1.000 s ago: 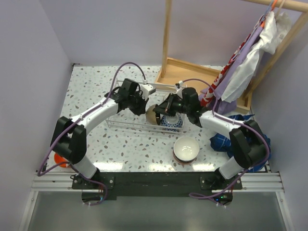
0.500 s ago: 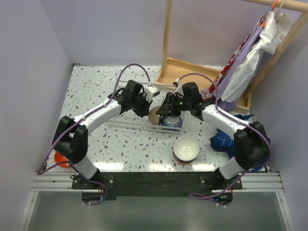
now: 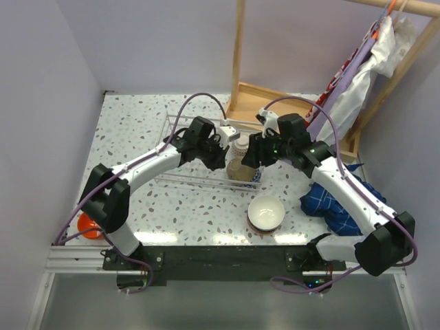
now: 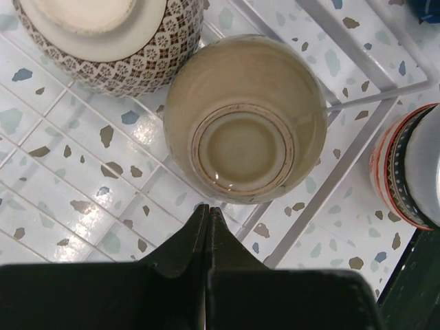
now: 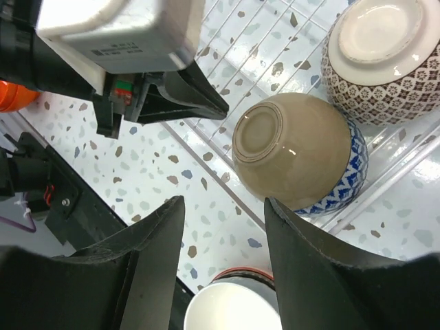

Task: Load the bowls into the dish rack

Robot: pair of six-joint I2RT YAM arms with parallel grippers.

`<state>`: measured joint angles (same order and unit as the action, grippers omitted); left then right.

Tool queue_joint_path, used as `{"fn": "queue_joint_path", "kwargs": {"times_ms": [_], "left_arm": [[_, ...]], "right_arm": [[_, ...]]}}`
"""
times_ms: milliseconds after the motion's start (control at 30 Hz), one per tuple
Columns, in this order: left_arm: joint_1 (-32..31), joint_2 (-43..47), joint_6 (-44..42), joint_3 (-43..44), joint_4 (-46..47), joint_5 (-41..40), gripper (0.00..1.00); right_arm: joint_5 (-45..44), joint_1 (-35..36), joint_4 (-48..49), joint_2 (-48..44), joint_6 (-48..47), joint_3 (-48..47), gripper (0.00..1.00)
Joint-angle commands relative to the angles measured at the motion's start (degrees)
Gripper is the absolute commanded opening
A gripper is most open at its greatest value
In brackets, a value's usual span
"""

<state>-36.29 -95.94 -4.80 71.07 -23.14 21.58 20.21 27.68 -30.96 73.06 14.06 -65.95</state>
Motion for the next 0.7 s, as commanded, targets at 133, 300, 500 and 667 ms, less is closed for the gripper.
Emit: {"fn": "queue_joint_path", "kwargs": {"times_ms": [133,300,500,667], "left_arm": [[-3.8,-2.8,2.2,6.6,4.1,2.0,0.00],[-5.8,-4.8,2.5,9.5,4.2,1.7,0.00],[-7.8,-6.3,3.2,10.9,4.7,1.7,0.00],[-8.7,-7.5,4.3,11.1,5.3,2.2,0.00]], "right_arm": [[-3.1,-0.3,-1.5,-4.4,-3.6,0.7,0.55],[-4.9,-0.8,-1.9,-4.6,-5.2,-0.2,0.56],[-4.4,-1.8,-0.2,-4.9,-4.9,-0.1,0.57],[-4.0,-2.7,-0.5,-5.9,-5.4,-0.3,0.56]]}}
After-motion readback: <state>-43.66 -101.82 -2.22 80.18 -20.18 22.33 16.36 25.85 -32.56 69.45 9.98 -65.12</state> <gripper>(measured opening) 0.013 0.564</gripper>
